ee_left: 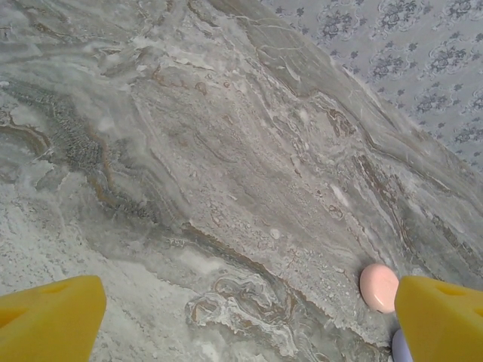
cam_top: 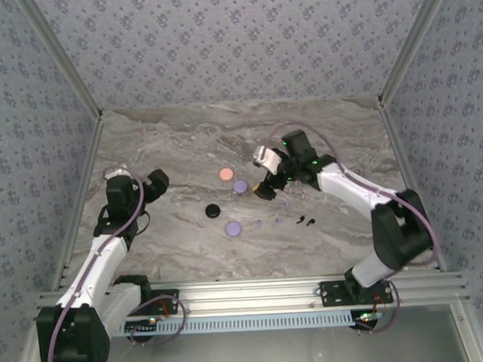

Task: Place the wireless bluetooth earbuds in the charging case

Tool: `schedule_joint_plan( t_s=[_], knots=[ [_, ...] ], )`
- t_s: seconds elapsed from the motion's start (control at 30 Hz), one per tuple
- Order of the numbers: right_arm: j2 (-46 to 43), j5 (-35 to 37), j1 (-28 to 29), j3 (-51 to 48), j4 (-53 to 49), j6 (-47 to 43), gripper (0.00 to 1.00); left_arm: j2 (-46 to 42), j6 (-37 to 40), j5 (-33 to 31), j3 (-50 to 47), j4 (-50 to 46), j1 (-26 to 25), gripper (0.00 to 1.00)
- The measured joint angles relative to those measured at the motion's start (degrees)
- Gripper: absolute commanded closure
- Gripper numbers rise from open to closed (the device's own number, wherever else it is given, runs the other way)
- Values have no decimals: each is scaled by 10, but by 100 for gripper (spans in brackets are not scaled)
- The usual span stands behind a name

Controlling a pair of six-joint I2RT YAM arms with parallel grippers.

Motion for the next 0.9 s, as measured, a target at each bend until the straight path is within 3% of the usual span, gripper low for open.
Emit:
schedule_joint_plan(
  t_s=[0.3,0.57,0.9],
  knots=[
    [189,45,49,192,-119,-170,0,0,-12,-5,0,-8,-4,1],
    [289,67,63,262,-165,-216,1,0,-12,-17,0,-16,-6,1],
    [350,76,64,322,-215,-220,28,0,-12,-27,0,-26,-8,1]
  ],
)
